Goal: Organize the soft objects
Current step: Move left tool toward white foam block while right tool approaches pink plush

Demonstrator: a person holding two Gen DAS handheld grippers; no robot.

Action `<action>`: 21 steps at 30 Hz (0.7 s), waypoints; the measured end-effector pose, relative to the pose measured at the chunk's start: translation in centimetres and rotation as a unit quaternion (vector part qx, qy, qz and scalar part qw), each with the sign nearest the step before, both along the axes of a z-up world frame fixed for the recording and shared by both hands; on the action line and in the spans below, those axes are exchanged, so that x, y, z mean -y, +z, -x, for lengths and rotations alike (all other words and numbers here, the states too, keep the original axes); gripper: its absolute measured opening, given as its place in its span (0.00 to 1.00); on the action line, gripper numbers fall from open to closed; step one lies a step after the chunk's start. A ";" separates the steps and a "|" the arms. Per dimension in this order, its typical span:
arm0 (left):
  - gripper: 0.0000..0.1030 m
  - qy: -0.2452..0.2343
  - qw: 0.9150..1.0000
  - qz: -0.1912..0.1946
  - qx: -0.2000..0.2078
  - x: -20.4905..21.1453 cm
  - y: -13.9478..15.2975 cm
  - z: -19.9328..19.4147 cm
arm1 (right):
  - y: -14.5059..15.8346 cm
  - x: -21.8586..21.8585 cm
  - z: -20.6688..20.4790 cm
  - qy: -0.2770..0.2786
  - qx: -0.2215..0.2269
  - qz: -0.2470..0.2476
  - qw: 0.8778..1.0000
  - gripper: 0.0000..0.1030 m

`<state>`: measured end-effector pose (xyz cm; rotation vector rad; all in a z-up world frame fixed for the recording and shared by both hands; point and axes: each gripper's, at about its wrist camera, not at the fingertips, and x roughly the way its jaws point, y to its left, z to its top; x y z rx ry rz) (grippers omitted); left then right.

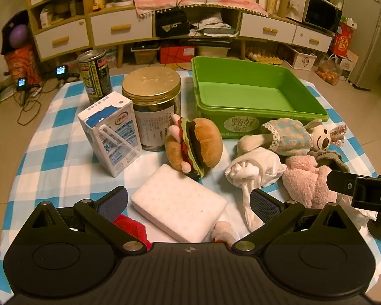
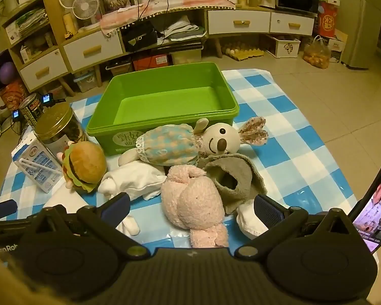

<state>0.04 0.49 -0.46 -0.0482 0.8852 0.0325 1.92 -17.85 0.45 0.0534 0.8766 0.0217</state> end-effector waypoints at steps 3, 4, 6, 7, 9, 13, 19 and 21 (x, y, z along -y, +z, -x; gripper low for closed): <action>0.95 0.001 1.000 0.000 0.001 -0.1 0.0 0.0 | 0.0 0.1 0.0 -0.001 0.000 0.000 1.000 0.72; 0.95 0.001 1.000 0.000 0.001 -0.1 0.0 0.1 | 0.0 0.1 0.0 -0.001 0.000 0.000 1.000 0.72; 0.95 0.001 1.000 0.000 0.001 -0.1 0.0 0.1 | 0.0 0.1 -0.1 0.000 -0.001 0.000 1.000 0.72; 0.95 0.001 1.000 0.000 0.000 -0.1 0.0 0.1 | -0.1 -0.1 0.0 -0.001 -0.001 0.001 1.000 0.72; 0.95 0.001 1.000 0.000 0.000 -0.1 0.0 0.1 | -0.1 -0.1 -0.1 0.000 -0.002 0.001 1.000 0.72; 0.95 0.003 1.000 0.001 0.000 -0.2 0.0 0.1 | -0.1 -0.1 -0.1 -0.001 -0.002 0.001 1.000 0.72; 0.95 0.005 1.000 0.001 0.000 -0.4 0.0 0.0 | -0.2 -0.1 -0.1 -0.003 -0.004 0.002 1.000 0.72; 0.95 0.005 1.000 0.001 -0.001 -0.5 0.0 0.0 | -0.2 -0.1 -0.1 -0.003 -0.004 0.001 1.000 0.72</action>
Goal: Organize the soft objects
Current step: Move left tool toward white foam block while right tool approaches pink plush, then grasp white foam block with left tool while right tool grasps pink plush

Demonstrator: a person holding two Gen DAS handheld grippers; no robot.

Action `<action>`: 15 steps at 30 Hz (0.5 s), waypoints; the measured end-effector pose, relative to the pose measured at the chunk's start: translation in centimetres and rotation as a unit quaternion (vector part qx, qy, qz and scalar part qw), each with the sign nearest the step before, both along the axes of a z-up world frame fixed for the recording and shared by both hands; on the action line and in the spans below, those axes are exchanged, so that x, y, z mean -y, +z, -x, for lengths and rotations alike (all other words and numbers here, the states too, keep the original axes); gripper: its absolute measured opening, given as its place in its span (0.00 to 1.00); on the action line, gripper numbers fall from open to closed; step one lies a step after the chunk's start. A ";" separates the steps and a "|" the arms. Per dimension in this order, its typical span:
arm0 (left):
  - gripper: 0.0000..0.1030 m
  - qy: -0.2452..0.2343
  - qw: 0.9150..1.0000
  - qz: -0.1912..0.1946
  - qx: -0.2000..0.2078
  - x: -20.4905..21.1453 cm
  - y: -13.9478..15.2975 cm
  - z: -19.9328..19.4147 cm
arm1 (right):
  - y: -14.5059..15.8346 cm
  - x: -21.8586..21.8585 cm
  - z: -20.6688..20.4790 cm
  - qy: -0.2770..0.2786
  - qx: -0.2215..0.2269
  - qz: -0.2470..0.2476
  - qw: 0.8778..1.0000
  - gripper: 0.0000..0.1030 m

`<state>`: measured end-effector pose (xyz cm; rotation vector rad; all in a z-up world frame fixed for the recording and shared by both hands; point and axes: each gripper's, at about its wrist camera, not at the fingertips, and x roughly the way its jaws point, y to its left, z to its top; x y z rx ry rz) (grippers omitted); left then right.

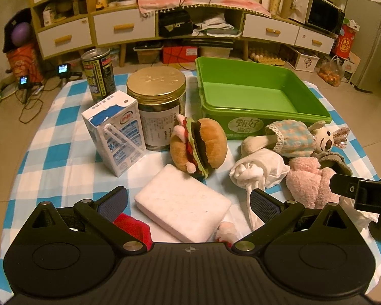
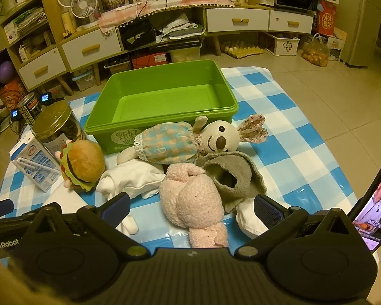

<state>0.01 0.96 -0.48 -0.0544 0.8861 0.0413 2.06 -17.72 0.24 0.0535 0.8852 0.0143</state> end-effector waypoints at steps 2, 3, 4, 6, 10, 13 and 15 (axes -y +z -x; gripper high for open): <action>0.95 0.000 1.000 -0.001 0.000 0.0 0.0 0.0 | 0.0 0.0 0.0 0.000 0.000 0.000 1.000 0.72; 0.95 0.001 1.000 -0.001 0.000 0.0 0.0 0.0 | 0.0 0.0 0.0 0.000 0.000 0.000 1.000 0.72; 0.95 0.001 1.000 -0.001 0.000 -0.1 0.0 0.0 | 0.0 0.0 0.0 0.000 0.000 0.000 1.000 0.72; 0.95 0.003 1.000 -0.001 0.000 -0.3 0.0 0.0 | 0.0 0.0 0.0 -0.001 0.000 0.001 1.000 0.72; 0.95 0.004 1.000 -0.002 -0.001 -0.3 -0.1 0.0 | -0.1 0.0 0.0 -0.001 -0.001 0.000 1.000 0.72; 0.95 0.004 1.000 -0.003 -0.002 -0.3 -0.1 -0.1 | -0.3 0.0 0.0 -0.001 -0.002 0.001 1.000 0.72; 0.95 0.005 1.000 -0.004 -0.003 -0.4 -0.2 -0.1 | -0.3 0.0 0.0 -0.001 -0.002 0.001 1.000 0.72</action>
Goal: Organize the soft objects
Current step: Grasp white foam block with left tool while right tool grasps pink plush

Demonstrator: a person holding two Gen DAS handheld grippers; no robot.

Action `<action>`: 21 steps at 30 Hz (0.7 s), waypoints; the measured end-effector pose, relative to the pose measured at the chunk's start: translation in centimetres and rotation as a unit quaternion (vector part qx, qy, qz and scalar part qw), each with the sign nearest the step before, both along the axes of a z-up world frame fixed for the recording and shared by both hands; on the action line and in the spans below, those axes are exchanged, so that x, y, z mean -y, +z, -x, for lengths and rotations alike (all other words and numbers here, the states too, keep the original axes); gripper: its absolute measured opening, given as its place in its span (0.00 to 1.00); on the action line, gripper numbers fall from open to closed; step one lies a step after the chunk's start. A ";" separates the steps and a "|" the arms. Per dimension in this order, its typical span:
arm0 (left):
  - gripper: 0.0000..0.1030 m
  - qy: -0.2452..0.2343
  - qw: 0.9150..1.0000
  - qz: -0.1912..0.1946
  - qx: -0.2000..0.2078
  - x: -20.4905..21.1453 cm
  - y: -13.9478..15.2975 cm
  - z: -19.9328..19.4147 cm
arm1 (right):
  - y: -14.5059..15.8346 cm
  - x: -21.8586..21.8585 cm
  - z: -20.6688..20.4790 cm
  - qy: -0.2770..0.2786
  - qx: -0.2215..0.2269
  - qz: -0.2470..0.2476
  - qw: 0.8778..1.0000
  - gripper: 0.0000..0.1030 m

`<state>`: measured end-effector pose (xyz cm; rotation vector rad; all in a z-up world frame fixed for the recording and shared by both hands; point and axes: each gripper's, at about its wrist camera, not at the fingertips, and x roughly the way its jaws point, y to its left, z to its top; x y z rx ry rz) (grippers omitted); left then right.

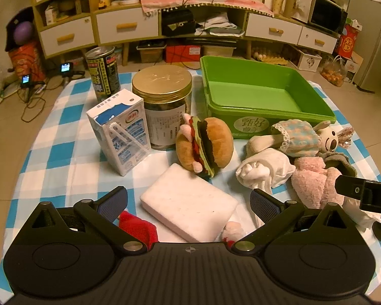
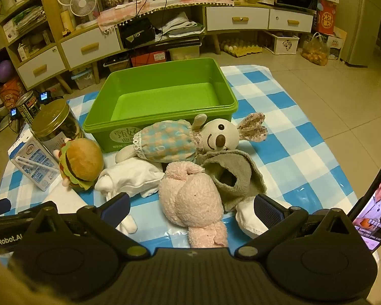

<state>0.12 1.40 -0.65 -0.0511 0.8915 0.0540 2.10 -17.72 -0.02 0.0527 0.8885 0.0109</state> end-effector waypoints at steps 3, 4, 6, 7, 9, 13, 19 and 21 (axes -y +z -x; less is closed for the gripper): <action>0.95 0.001 1.000 -0.001 0.000 -0.3 0.1 -0.1 | -0.1 0.0 -0.1 0.001 -0.002 0.001 1.000 0.72; 0.95 0.003 1.000 -0.002 0.001 -0.5 0.1 -0.1 | -0.1 0.0 -0.1 0.002 -0.002 0.001 1.000 0.72; 0.95 0.005 1.000 -0.002 0.003 -0.9 0.3 -0.1 | 0.0 0.1 -0.3 0.005 -0.004 0.001 1.000 0.72; 0.95 0.006 1.000 -0.002 0.003 -1.1 0.3 -0.1 | 0.0 0.2 -0.4 0.006 -0.004 0.001 1.000 0.72; 0.95 0.007 1.000 -0.003 0.004 -1.7 0.4 -0.2 | 0.2 0.4 -0.6 0.005 -0.006 0.000 1.000 0.72; 0.95 -0.002 1.000 -0.010 -0.004 -2.7 -0.1 -0.5 | 0.2 1.0 -1.1 0.006 -0.015 -0.007 1.000 0.72; 0.95 0.007 0.999 -0.018 -0.028 -4.3 -1.4 -0.9 | -0.4 1.4 -1.9 0.024 -0.045 -0.039 0.998 0.72; 0.95 0.009 0.999 -0.007 -0.042 -4.9 -1.9 -1.2 | -0.7 1.4 -2.2 0.030 -0.055 -0.050 0.997 0.72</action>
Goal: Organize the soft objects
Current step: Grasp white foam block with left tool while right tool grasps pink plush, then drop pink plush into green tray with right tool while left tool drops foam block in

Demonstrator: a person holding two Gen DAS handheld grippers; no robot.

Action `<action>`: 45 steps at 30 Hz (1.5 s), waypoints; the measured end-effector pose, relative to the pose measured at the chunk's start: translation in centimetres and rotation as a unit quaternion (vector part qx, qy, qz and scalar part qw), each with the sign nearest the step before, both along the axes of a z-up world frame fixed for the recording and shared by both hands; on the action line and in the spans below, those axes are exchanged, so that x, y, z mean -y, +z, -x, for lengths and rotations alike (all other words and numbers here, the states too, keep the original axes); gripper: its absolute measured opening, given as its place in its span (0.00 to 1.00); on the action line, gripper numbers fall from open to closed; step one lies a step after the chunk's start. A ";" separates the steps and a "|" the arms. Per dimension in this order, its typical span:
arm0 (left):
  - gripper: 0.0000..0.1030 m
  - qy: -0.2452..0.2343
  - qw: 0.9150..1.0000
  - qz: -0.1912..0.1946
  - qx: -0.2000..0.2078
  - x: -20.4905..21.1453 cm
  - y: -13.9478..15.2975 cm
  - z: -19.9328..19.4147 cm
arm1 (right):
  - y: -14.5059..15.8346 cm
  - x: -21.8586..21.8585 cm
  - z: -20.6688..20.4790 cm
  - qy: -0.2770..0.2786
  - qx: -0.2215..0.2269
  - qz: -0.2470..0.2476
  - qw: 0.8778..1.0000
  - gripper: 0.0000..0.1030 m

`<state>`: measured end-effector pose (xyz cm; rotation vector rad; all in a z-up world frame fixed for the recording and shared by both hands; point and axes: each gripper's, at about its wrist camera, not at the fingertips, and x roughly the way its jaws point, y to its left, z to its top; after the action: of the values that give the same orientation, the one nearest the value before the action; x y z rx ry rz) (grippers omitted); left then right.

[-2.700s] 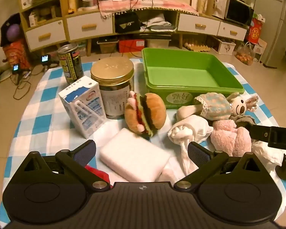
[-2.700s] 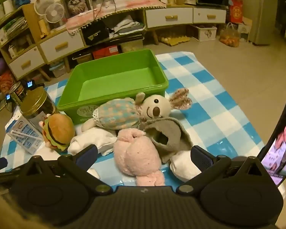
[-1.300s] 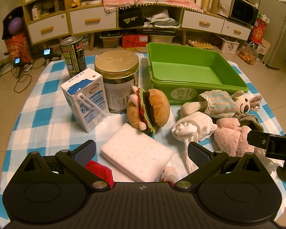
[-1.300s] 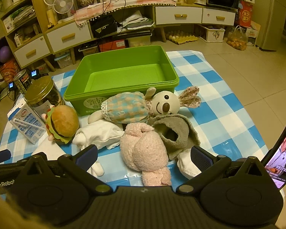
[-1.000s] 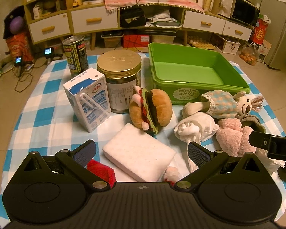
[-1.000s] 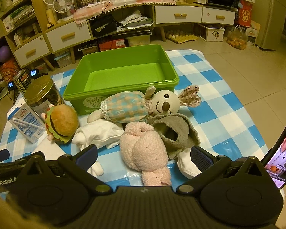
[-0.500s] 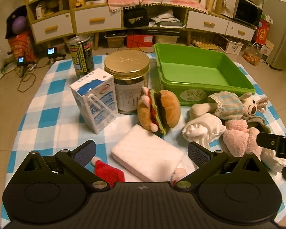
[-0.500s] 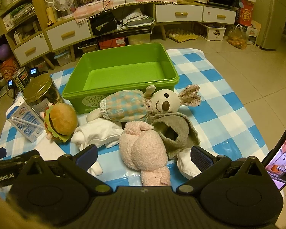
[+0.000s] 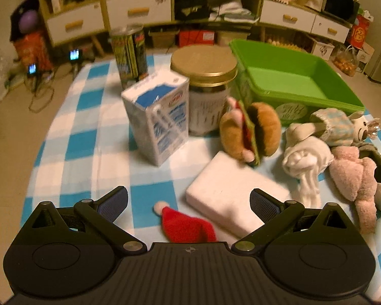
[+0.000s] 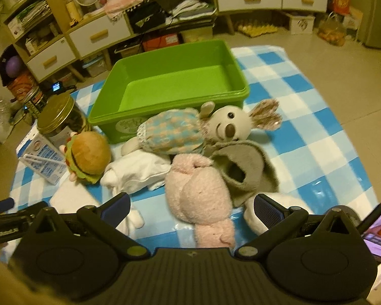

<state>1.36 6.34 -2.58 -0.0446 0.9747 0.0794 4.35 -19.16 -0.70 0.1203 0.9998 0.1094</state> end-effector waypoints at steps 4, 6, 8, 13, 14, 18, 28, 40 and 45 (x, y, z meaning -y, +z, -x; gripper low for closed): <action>0.94 0.002 1.000 0.025 -0.011 -0.7 -0.5 -0.6 | -0.7 0.2 -1.0 0.000 -0.019 -0.012 1.000 0.72; 0.94 -0.003 0.999 0.042 -0.011 -0.8 -0.5 -0.8 | -1.2 0.2 -1.5 -0.004 -0.030 -0.014 0.999 0.72; 0.94 -0.009 0.998 0.065 -0.013 -0.7 -0.7 -1.0 | -1.7 0.2 -1.9 -0.005 -0.040 -0.017 0.999 0.70; 0.91 -0.009 0.992 0.124 -0.020 -1.0 -1.5 -1.9 | -2.9 0.1 -2.6 -0.012 -0.057 -0.016 0.998 0.59; 0.88 -0.004 0.991 0.134 -0.023 -1.3 -1.8 -2.1 | -3.1 0.0 -2.7 -0.013 -0.059 -0.014 0.998 0.58; 0.78 0.007 0.987 0.157 -0.032 -2.0 -2.7 -2.6 | -3.9 -0.2 -3.0 -0.015 -0.068 -0.009 0.998 0.50; 0.48 0.055 0.970 0.230 -0.047 -4.5 -4.4 -2.7 | -4.7 0.0 -3.3 -0.026 -0.066 -0.003 0.997 0.34; 0.20 0.040 0.972 0.232 -0.013 -4.3 -1.9 -1.8 | -2.6 0.3 -2.1 -0.033 -0.043 -0.031 0.998 0.31; 0.17 0.028 0.972 0.234 0.000 -3.8 -1.0 -1.4 | -1.2 1.1 -1.6 -0.042 -0.024 -0.048 0.998 0.31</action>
<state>2.79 10.12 -3.56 -0.5074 0.9755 -0.1000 5.97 -20.29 -1.90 0.2532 1.0370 0.0786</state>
